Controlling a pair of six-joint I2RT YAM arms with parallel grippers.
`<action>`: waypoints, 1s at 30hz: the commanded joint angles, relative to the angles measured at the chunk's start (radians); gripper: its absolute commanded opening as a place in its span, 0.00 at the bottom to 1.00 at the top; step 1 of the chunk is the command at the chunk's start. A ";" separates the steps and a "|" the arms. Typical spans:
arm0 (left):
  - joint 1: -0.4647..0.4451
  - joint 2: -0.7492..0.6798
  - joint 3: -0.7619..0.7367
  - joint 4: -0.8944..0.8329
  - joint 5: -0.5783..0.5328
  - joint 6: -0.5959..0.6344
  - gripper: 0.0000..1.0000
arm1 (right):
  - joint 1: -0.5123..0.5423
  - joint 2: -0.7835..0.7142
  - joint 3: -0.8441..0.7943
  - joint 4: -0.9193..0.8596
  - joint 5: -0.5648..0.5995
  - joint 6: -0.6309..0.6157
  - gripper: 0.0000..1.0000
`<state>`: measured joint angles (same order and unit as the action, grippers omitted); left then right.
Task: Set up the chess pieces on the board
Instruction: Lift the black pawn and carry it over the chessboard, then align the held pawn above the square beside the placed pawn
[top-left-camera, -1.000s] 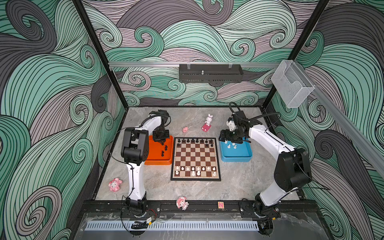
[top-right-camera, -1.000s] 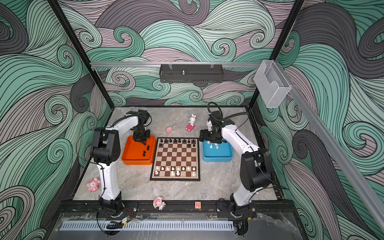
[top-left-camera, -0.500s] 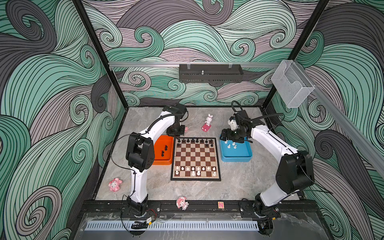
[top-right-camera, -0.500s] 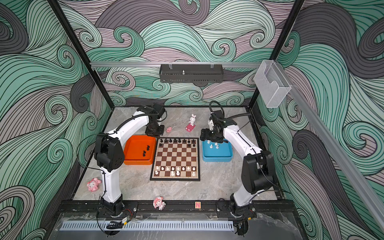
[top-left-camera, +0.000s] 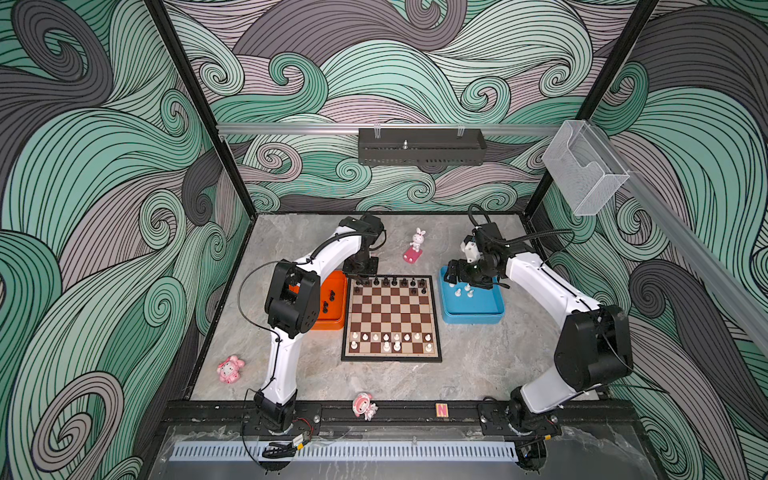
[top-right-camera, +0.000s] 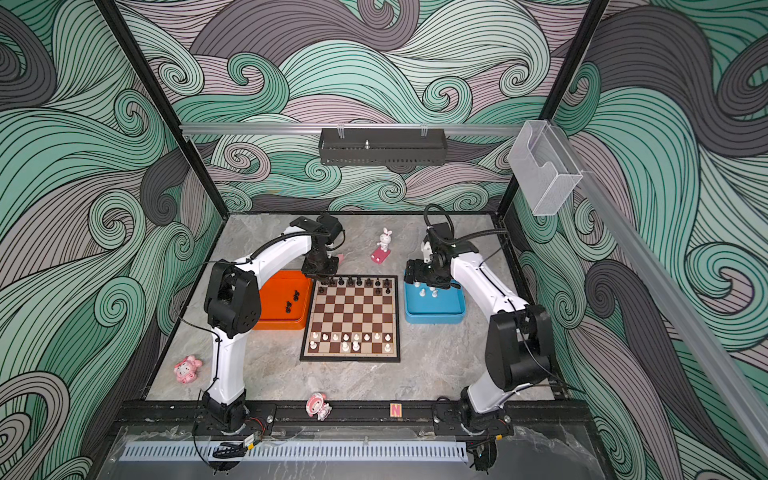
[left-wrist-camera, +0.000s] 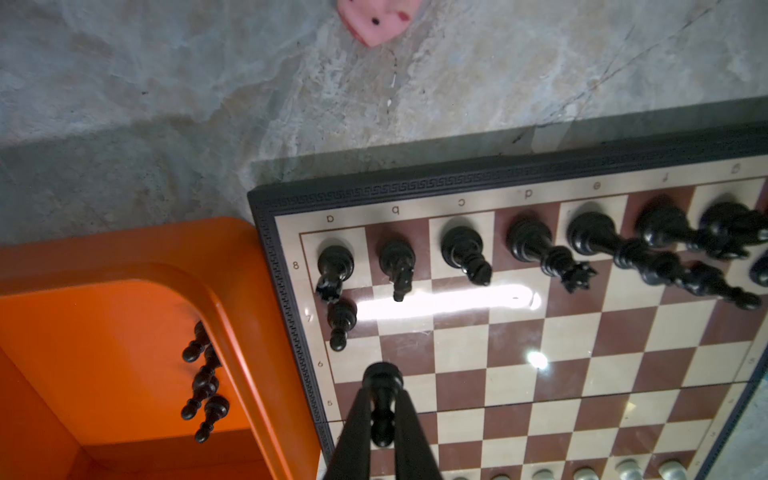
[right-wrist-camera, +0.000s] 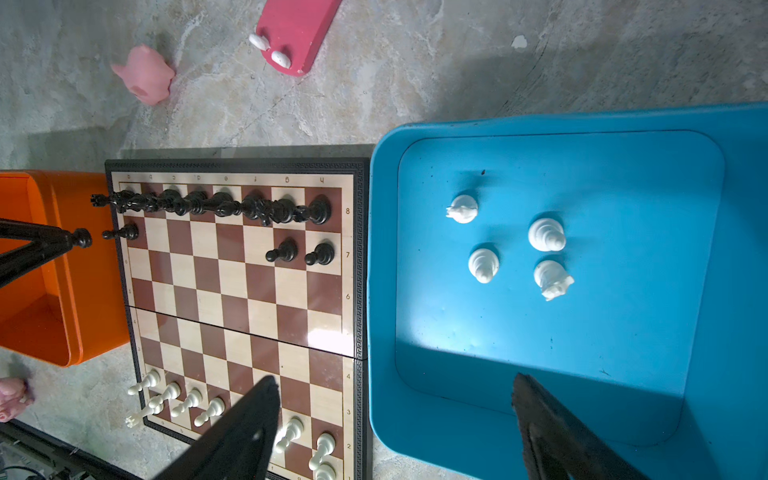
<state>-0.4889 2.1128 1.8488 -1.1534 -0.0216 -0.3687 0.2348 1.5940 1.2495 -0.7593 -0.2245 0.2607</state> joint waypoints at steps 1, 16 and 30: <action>-0.013 0.022 -0.005 0.014 0.008 -0.027 0.12 | -0.008 -0.033 -0.012 -0.005 0.000 -0.019 0.88; -0.022 0.061 -0.026 0.047 0.028 -0.037 0.12 | -0.019 -0.035 -0.022 -0.005 -0.001 -0.021 0.88; -0.028 0.073 -0.039 0.058 0.040 -0.041 0.12 | -0.021 -0.034 -0.025 -0.005 -0.003 -0.021 0.88</action>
<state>-0.5072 2.1693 1.8107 -1.0954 0.0120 -0.3946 0.2203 1.5867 1.2316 -0.7589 -0.2249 0.2451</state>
